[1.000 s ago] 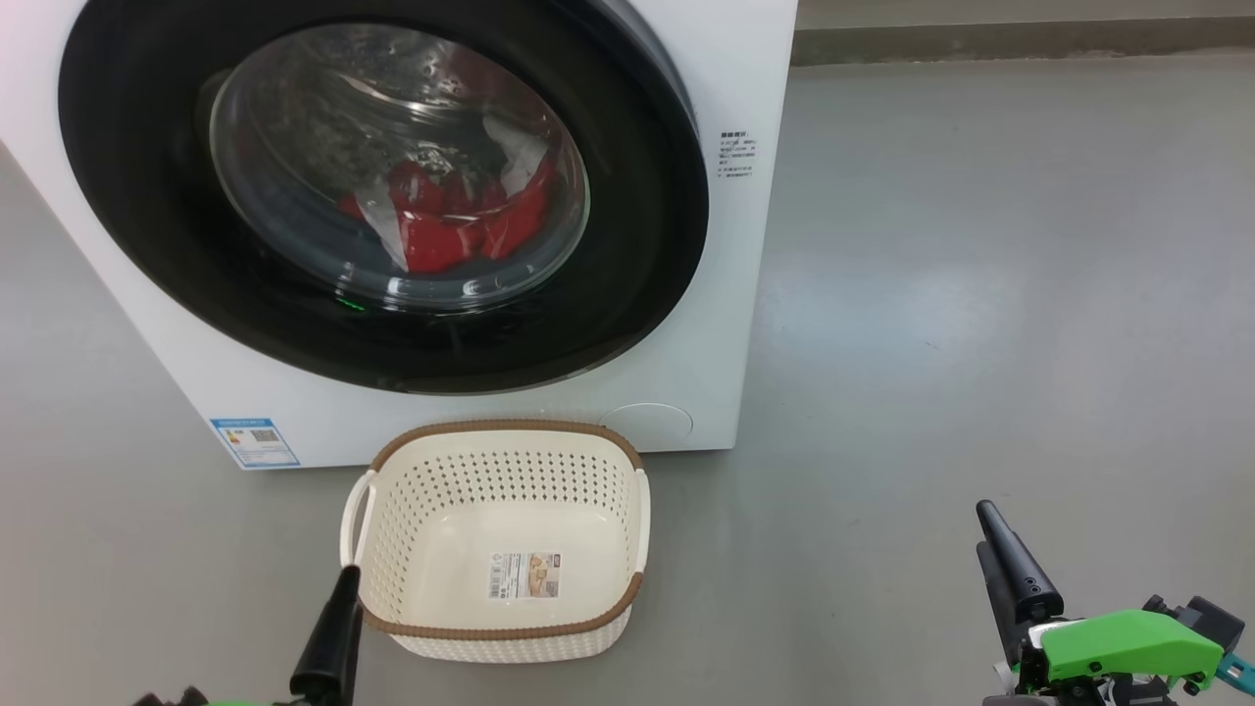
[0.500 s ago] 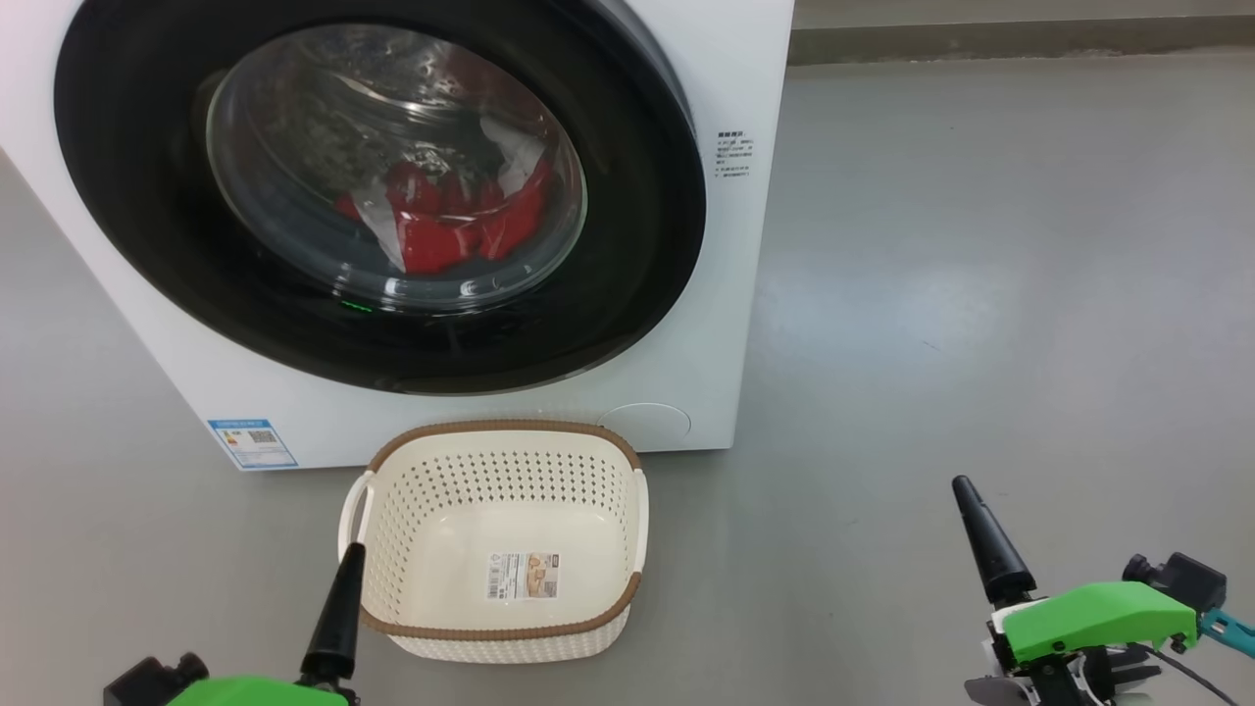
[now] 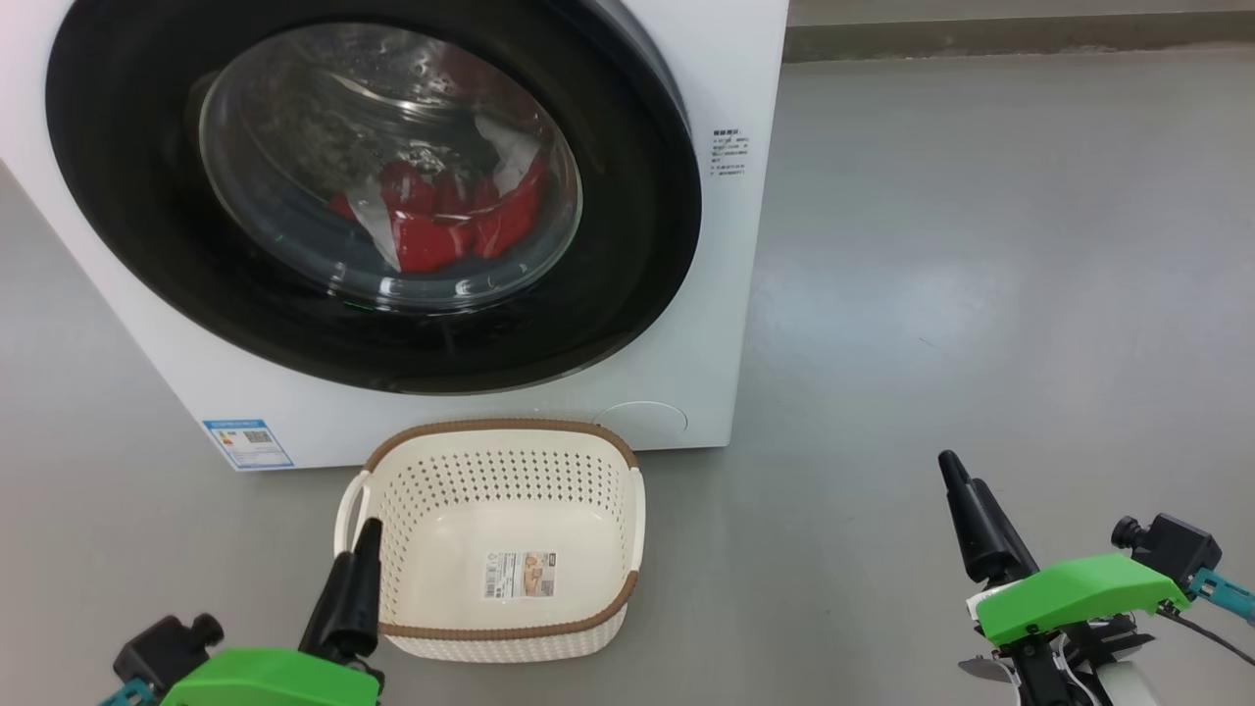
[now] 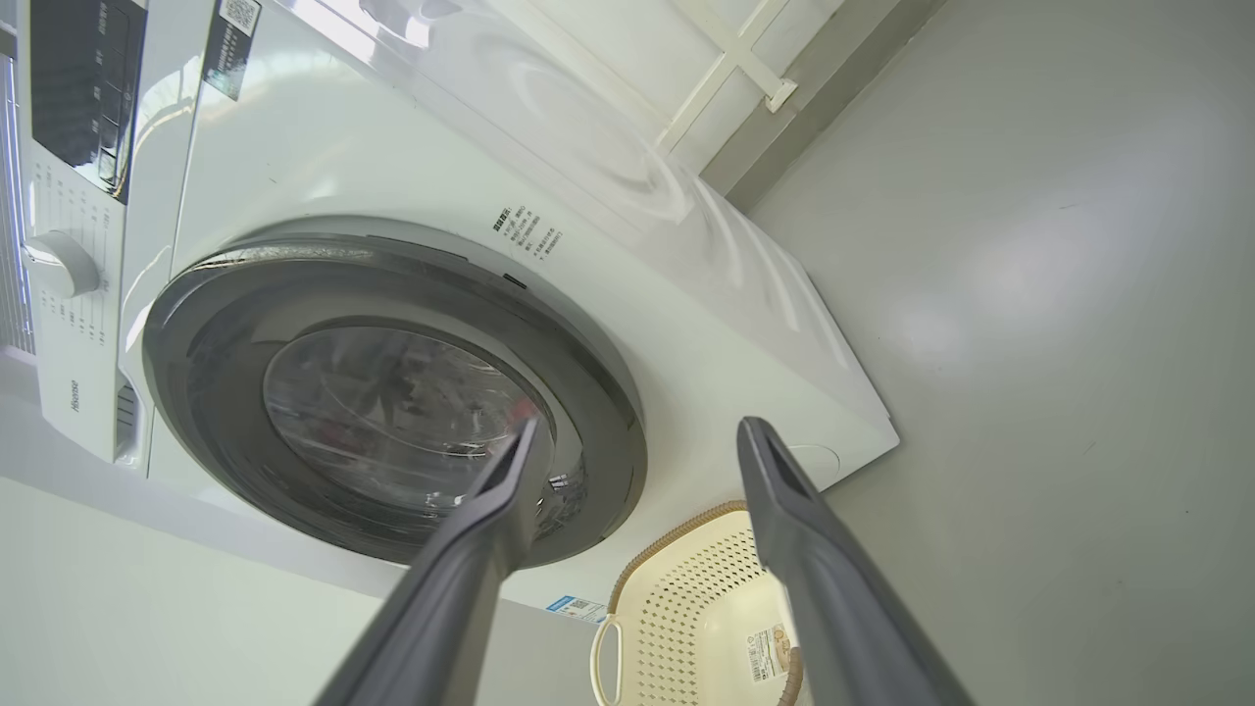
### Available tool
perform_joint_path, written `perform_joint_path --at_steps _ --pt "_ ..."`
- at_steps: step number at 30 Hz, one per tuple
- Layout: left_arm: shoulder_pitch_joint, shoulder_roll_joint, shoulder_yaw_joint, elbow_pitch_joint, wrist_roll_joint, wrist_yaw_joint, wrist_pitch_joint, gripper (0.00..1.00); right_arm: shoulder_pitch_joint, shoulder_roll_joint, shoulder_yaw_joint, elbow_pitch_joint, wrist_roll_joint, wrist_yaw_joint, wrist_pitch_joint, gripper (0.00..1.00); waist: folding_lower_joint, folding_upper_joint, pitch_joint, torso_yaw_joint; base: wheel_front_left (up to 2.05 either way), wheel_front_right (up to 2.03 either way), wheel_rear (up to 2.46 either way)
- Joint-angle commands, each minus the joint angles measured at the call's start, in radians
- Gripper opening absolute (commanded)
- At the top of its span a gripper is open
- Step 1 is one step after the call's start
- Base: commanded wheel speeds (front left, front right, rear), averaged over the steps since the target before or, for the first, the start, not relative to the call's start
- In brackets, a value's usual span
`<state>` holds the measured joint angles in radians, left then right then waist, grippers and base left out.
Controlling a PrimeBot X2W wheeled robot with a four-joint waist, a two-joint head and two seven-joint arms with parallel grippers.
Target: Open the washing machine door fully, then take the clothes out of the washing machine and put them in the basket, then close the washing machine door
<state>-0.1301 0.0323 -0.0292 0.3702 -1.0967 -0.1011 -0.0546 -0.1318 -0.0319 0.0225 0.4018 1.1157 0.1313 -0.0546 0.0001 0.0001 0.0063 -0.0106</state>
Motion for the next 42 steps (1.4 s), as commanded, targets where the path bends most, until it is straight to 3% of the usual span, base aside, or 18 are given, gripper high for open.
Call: perform_joint_path --at_steps 1,42 --pt "-0.065 0.010 0.010 -0.023 0.043 0.006 -0.013 1.00 -0.070 -0.012 0.021 -0.023 -0.043 0.000 -0.017 1.00 0.0000 -0.0001 0.001 0.000 0.00 0.00 0.00" --pt "-0.189 0.015 -0.054 0.005 0.480 0.050 -0.129 1.00 -0.196 -0.016 0.095 0.000 -0.525 0.000 -0.130 1.00 0.0000 -0.0001 0.012 -0.003 0.00 0.00 0.00"
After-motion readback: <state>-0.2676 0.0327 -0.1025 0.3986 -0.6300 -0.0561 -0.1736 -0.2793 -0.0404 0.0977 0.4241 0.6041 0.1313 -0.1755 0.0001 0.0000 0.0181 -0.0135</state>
